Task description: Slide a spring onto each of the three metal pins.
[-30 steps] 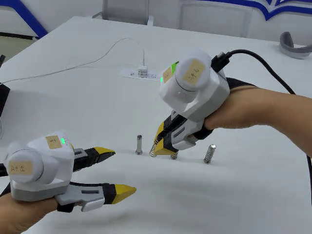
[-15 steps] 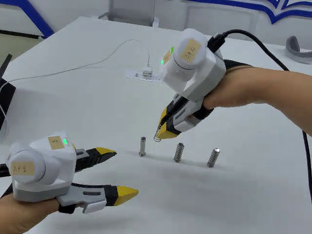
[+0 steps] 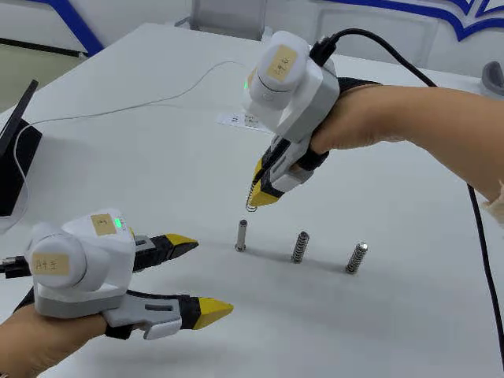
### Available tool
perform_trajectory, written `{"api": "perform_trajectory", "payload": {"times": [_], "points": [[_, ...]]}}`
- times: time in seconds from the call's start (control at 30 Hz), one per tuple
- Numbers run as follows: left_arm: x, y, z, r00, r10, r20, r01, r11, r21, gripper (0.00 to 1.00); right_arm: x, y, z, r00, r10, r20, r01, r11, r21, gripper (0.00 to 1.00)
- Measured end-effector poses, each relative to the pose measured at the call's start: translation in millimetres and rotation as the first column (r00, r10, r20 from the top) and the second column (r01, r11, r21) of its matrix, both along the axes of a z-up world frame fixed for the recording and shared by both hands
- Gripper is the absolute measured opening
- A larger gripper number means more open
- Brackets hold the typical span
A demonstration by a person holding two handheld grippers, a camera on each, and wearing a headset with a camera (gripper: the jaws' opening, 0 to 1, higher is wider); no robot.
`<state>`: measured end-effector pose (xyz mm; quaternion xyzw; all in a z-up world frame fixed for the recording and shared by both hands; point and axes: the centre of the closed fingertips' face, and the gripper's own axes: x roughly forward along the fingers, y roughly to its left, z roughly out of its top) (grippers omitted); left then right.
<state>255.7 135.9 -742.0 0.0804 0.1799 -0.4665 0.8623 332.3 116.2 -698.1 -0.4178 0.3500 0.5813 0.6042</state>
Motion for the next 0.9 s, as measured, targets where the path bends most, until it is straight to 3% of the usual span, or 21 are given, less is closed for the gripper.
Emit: {"api": "perform_trajectory", "payload": {"times": [0.47,0.9], "points": [[2.1,2.5,-1.3,1.000,0.009,-0.006,-0.009,1.000,0.001,0.62,0.4,5.9,-21.1,0.999,0.001,-0.038,-0.002,0.999,-0.040,0.12],[3.1,3.2,-3.2,1.000,0.011,-0.013,-0.011,1.000,0.002,0.61,0.6,6.0,-29.9,0.999,-0.006,-0.053,0.003,0.999,-0.052,0.12]]}}
